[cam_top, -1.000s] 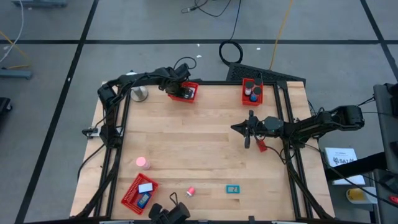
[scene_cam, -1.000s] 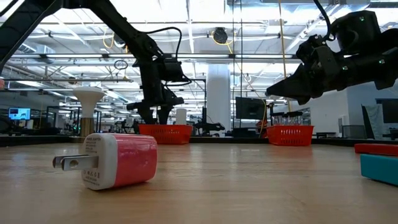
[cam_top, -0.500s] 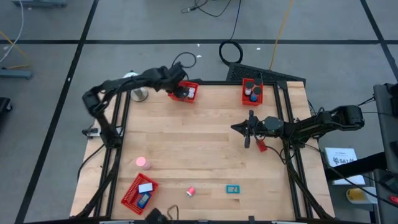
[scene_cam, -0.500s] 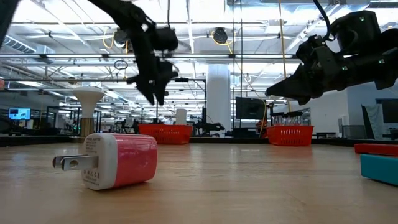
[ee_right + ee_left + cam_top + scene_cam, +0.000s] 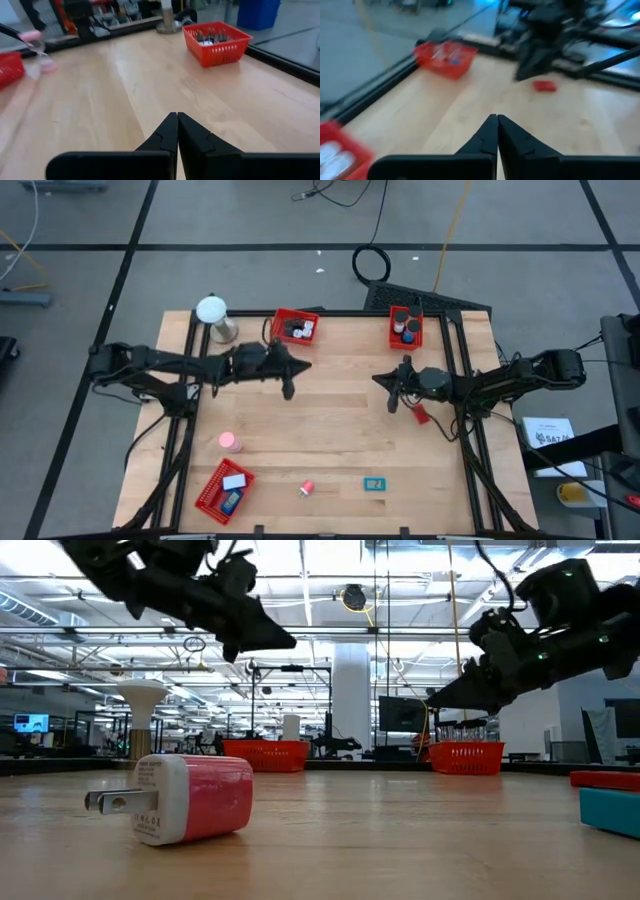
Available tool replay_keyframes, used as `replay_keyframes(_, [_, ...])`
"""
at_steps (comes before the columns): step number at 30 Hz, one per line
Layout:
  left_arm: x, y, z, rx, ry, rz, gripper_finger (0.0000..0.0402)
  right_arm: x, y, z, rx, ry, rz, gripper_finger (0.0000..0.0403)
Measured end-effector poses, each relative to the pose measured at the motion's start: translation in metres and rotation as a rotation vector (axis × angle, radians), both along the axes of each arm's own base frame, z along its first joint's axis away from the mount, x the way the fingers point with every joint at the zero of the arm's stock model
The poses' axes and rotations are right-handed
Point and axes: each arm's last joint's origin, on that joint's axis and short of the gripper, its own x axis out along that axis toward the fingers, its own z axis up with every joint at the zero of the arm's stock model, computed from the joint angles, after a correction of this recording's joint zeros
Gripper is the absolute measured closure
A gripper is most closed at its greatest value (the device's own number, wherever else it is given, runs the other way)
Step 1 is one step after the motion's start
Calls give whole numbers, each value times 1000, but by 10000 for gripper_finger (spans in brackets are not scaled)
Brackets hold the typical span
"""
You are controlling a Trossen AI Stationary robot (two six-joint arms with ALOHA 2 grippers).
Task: Pick & Place Office items
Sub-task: Put the red timer into the bottom red basket
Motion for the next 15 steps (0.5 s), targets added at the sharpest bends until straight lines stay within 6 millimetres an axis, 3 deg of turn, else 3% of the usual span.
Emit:
replay_keyframes(5, [-3, -14, -5, 42, -72, -54, 371, 16, 0, 8, 47, 145, -29, 403])
replay_keyframes(10, [-3, -18, -4, 57, -74, -70, 360, 32, 11, 31, 23, 381, -108, 403])
replay_keyframes(15, [-2, -18, -5, 43, -74, -69, 360, 28, 29, 50, 132, 556, -206, 397])
